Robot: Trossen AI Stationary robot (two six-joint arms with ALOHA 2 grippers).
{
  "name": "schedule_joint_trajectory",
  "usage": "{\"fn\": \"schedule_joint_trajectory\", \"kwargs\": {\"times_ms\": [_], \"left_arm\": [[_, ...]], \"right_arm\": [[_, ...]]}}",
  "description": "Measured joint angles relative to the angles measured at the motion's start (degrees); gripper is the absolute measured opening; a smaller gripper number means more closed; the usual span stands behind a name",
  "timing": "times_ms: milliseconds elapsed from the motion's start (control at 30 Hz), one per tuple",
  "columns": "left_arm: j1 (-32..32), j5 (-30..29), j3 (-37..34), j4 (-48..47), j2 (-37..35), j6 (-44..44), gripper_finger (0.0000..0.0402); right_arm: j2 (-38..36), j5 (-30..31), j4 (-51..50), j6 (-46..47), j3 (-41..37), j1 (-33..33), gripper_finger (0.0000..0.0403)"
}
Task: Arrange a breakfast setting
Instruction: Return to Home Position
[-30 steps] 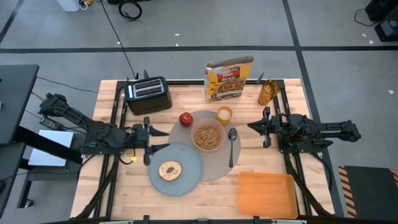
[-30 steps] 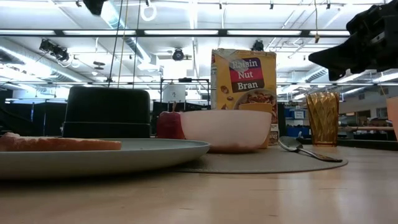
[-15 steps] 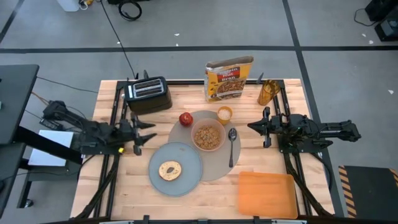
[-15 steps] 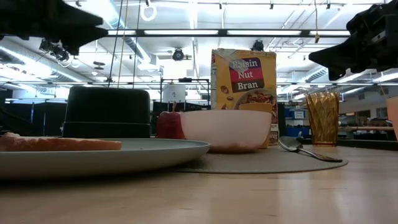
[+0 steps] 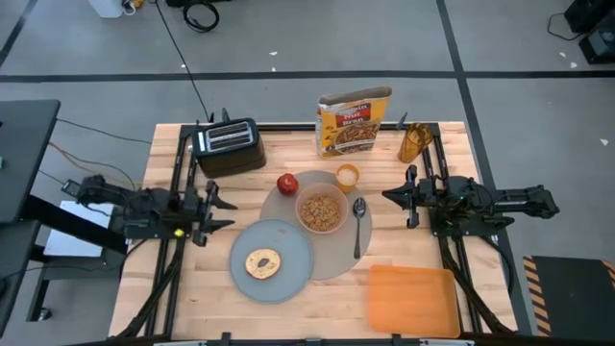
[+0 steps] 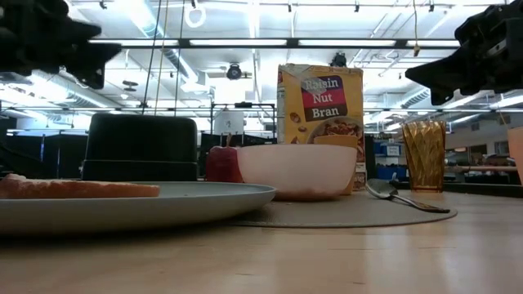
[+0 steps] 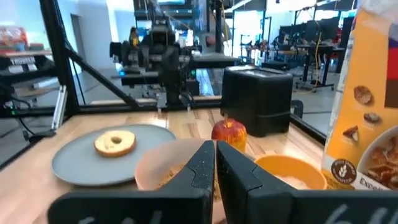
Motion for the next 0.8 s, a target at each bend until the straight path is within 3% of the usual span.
{"fn": "schedule_joint_trajectory", "kwargs": {"times_ms": [300, 800], "left_arm": [[6.36, 1.71, -0.04, -3.45, 0.04, 0.19, 0.0196], [6.75, 1.46, -0.11, -2.03, 0.78, 0.01, 0.0196]], "right_arm": [[0.32, 0.2, 1.14, 0.0, -0.02, -0.02, 0.0022], [0.26, 0.0, 1.2, 0.0, -0.02, -0.02, 0.0022]]}}
